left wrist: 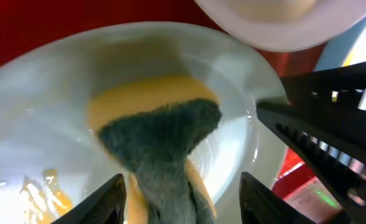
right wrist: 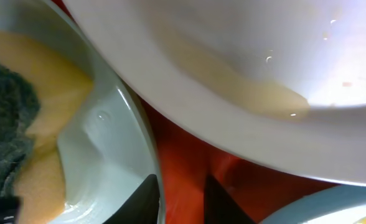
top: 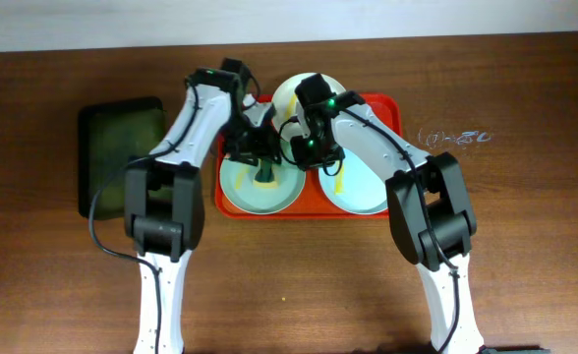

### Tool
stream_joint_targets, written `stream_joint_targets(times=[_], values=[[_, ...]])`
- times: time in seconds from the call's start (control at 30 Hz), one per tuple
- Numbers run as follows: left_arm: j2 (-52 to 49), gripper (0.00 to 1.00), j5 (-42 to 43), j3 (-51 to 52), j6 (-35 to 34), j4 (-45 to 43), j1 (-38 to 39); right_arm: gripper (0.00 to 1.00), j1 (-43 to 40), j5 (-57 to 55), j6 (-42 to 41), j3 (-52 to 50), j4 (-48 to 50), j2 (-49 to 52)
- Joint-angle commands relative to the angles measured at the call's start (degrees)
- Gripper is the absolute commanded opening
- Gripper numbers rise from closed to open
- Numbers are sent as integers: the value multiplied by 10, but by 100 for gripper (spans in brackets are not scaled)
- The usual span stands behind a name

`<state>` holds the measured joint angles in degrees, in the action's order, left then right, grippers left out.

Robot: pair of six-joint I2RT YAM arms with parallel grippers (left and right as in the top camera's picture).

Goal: Clean dirty plates on tray and stack at the side
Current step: 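Regrasp the sponge from the pale green plate with the left gripper, then scrub the pale green plate with the sponge in the left gripper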

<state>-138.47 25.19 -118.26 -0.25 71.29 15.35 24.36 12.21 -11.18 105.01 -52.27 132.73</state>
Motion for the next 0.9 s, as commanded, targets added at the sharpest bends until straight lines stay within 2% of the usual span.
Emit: stream_joint_targets(times=[0.0,0.13,0.2,0.37,0.4,0.47,0.53,0.67,0.77,0.87], values=[[-4,51,-11,8,-15,-4,14,25,4,-2,4,2,2,9],[-4,43,-77,9,-50,-8,14,25,4,-2,4,2,0,9],[-4,33,-77,9,-51,-8,14,25,4,-2,4,2,0,9],[-4,35,-76,32,-51,-19,16,25,4,-2,4,2,0,9],[-4,31,-77,43,-51,-27,15,25,4,-2,4,2,0,9],[-4,0,-97,48,-51,-24,14,25,4,-2,4,2,-1,9],[-4,0,-136,47,-58,-24,11,25,4,-2,4,2,-3,9],[-4,0,-286,39,-156,11,-7,25,4,-2,4,2,-4,9],[-4,0,-315,11,-156,36,-17,25,4,-2,4,2,-4,9],[-4,0,-388,-43,-201,85,-18,25,4,-2,4,2,-4,9]])
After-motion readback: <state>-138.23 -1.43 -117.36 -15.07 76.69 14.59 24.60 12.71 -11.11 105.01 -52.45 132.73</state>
